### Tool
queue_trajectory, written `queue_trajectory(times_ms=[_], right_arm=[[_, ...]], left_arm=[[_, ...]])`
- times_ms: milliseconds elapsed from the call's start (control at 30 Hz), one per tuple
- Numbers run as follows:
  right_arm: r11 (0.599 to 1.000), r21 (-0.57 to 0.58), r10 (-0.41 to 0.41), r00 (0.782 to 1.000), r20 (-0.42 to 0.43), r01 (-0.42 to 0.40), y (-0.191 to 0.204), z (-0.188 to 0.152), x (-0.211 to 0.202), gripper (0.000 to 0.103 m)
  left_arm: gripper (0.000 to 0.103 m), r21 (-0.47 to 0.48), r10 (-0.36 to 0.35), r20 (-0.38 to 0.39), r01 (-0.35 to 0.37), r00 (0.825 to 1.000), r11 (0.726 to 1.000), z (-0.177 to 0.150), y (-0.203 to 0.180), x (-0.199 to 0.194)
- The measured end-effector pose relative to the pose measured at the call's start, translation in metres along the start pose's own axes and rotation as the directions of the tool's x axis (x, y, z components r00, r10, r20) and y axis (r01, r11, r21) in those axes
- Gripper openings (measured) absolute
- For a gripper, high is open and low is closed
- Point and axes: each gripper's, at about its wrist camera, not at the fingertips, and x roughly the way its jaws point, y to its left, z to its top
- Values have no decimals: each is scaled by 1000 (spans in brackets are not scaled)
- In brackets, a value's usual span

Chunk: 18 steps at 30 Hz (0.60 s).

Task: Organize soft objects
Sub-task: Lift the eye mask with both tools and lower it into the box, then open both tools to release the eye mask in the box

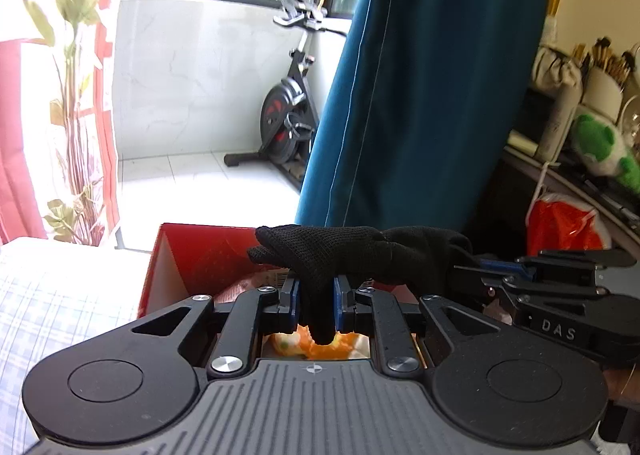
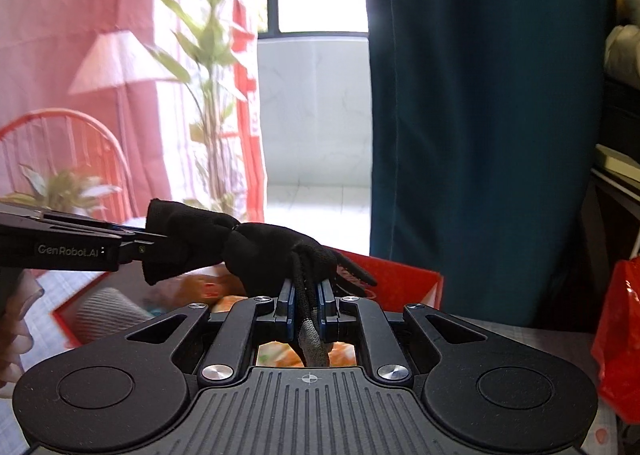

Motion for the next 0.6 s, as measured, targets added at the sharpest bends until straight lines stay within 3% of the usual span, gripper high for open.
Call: queue_trajectory(times_ms=[267,367,467,600], right_arm=[[998,-3,-56,993,-103,56,-15,3,50,12],[997,1,-80,990,-116,81,-16,-2,57,19],[997,-12,-77,989,-123,76,-12,-6,57,22],[997,-40,-69,991,-118,64,-2,-9,48,22]], left_arm=[[19,25,11,-63,-10,998,1000,4,2,41],[33,53,21,-73,-17,997,998,2,1,47],[56,79,24,-58,-19,998,997,1,0,42],[62,101,30,-44,-25,999,995,-1,-2,29]])
